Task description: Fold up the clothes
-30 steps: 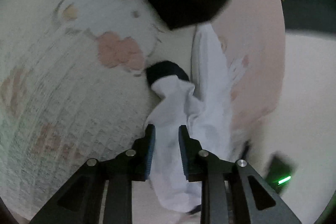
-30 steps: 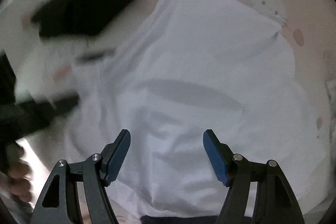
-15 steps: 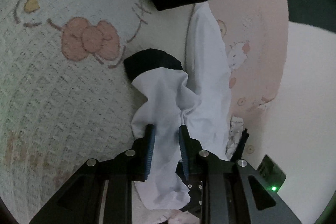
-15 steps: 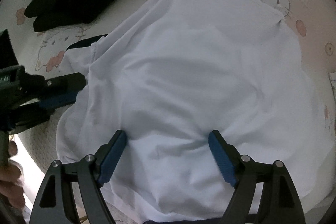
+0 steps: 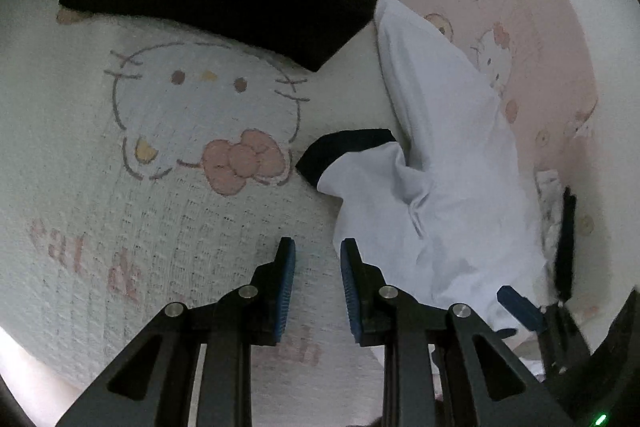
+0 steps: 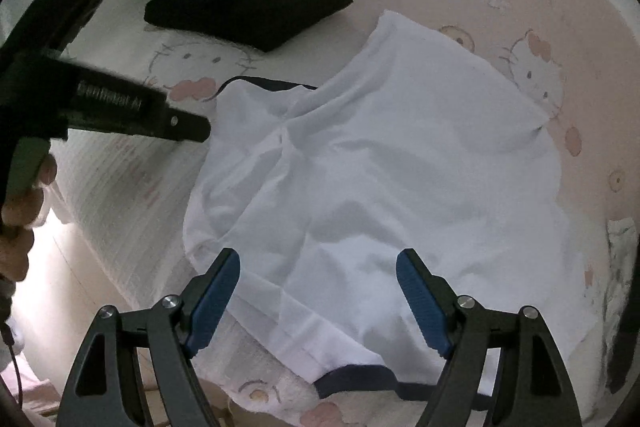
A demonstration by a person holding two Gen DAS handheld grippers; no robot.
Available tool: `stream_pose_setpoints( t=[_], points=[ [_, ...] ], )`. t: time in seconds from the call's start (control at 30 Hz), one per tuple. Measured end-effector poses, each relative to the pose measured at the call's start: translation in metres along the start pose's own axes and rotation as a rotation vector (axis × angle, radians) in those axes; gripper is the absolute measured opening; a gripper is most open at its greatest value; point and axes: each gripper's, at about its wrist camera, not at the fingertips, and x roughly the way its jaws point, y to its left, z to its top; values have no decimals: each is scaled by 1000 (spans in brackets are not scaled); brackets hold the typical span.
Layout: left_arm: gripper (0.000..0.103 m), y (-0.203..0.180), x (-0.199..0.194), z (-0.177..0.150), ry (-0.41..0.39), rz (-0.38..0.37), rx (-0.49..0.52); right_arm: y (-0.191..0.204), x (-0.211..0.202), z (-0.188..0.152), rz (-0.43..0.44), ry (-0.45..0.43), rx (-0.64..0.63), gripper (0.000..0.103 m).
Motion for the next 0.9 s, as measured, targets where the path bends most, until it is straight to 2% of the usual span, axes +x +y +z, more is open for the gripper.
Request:
stream_pose_setpoints(
  t=[0.1,0.17,0.33,0.47,0.57,0.63,0.67,0.77,0.83,0.9],
  points=[
    [21,0,-2,9,26,-46,-34,17,-11,3,-80,-69,-69,80],
    [21,-7,2,17,41,-105,-47,27,-14,2,-108,-101,-124,80],
    [21,-11,15,18,114,-206,-90,49,-6,-5,-103,-78,-188,80],
    [21,-10,18,12,121,-213,-86,62,-2,-10,-106,-70,-232,80],
    [20,-5,20,10,102,-266,-127,67,1,-11,-99,-64,-240,80],
    [21,3,25,7,82,-332,-166,70,3,-12,-95,-60,-244,80],
    [21,8,27,5,75,-367,-194,68,4,-11,-85,-55,-231,80],
    [20,29,39,2,58,-528,-361,61,8,-7,-48,-34,-183,80],
    [20,33,43,4,74,-560,-411,57,10,-5,-23,-21,-151,80],
    [20,26,48,7,96,-545,-403,52,13,-2,1,-8,-119,80]
  ],
)
